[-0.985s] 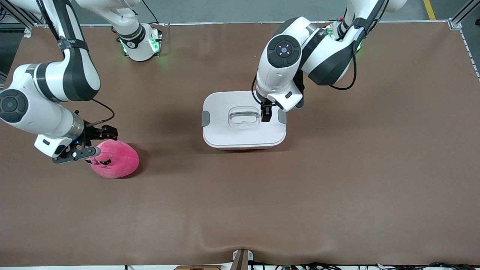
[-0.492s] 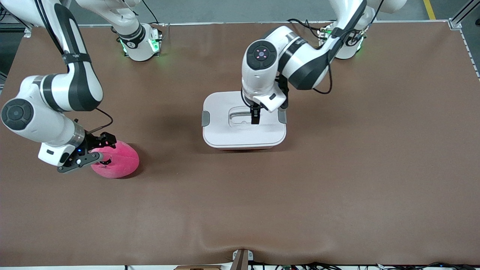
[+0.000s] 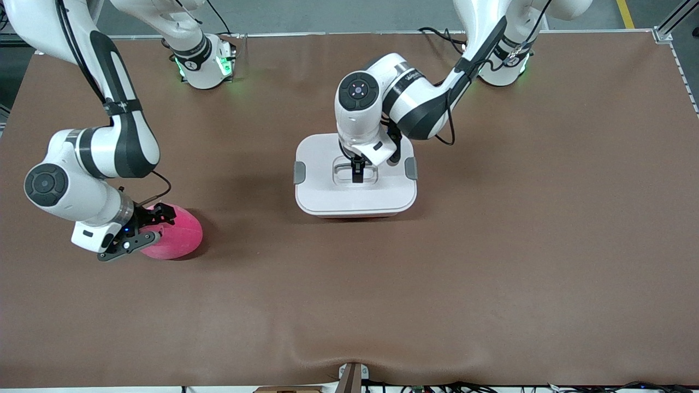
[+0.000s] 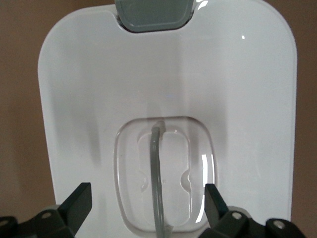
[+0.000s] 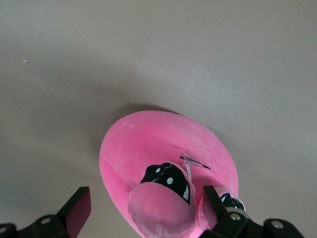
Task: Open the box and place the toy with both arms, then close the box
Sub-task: 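Grasp the lid handle with the left gripper while the right gripper grasps the toy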
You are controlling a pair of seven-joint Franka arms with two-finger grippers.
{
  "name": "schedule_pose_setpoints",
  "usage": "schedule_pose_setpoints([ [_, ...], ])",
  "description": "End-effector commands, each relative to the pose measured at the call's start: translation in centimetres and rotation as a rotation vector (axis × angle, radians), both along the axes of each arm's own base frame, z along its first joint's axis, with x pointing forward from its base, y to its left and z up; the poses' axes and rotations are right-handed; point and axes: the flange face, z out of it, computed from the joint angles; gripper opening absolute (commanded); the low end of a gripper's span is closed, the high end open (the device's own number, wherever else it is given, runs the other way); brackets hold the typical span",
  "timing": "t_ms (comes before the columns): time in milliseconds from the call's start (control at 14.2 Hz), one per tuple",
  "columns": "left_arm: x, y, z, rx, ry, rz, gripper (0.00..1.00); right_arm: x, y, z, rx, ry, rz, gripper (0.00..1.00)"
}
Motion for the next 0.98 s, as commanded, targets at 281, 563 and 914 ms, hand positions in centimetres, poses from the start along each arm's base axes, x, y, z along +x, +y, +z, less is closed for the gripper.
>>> schedule_pose_setpoints([
  [281, -0.6, 0.0, -1.0, 0.009, -0.053, -0.018, 0.61, -0.4, -1.6, -1.3, -0.014, 0.033, -0.005, 0.09],
  [563, -0.7, 0.2, -1.0, 0.015, -0.056, -0.018, 0.3, -0.5, -1.6, -1.0, -0.014, 0.049, -0.005, 0.0],
  [914, -0.4, 0.5, -0.3, 0.011, -0.062, 0.01, 0.23, -0.6, -2.4, 0.0, -0.013, 0.082, 0.009, 0.0],
])
